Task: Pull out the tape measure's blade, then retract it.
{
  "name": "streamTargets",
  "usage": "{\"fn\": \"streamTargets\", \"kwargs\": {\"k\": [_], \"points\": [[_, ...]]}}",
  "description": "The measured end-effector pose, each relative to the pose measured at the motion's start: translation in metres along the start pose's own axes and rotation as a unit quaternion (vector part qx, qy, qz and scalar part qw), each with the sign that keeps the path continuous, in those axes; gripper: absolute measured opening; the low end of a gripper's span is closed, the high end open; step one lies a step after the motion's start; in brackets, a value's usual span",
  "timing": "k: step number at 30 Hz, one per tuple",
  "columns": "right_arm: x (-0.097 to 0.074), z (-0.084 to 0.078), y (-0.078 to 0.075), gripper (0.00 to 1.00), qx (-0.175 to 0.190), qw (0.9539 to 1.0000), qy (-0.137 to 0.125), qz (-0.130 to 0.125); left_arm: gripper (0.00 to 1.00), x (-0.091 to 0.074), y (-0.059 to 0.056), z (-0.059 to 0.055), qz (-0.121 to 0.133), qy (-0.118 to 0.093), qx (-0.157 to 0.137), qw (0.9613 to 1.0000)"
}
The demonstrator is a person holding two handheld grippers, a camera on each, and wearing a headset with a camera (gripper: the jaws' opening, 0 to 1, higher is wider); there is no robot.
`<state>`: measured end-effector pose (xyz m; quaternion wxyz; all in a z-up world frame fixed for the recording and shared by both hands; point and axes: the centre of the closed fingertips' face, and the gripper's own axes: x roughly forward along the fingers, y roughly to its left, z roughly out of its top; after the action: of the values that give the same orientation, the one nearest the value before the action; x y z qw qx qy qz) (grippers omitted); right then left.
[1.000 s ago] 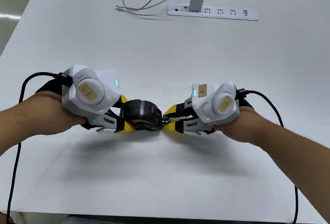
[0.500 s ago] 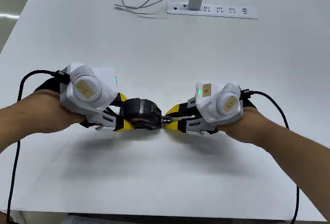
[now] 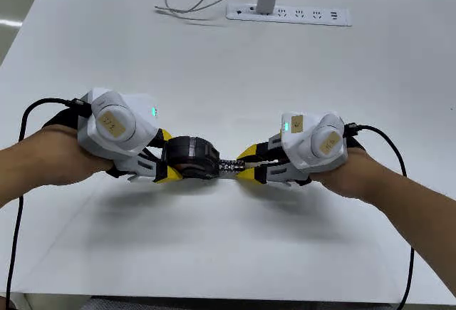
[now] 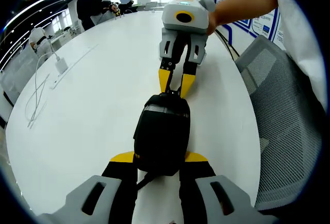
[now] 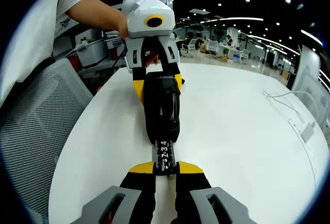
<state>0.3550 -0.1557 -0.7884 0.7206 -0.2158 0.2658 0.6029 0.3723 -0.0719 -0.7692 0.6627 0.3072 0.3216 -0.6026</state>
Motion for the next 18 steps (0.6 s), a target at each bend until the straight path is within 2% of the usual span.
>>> {"fn": "streamTargets", "kwargs": {"k": [18], "points": [[-0.0087,-0.0104,-0.0007,0.10,-0.005,0.9999,0.011,0.000,0.26,0.0008,0.0006,0.0003,0.002,0.005,0.007,1.0000]]}}
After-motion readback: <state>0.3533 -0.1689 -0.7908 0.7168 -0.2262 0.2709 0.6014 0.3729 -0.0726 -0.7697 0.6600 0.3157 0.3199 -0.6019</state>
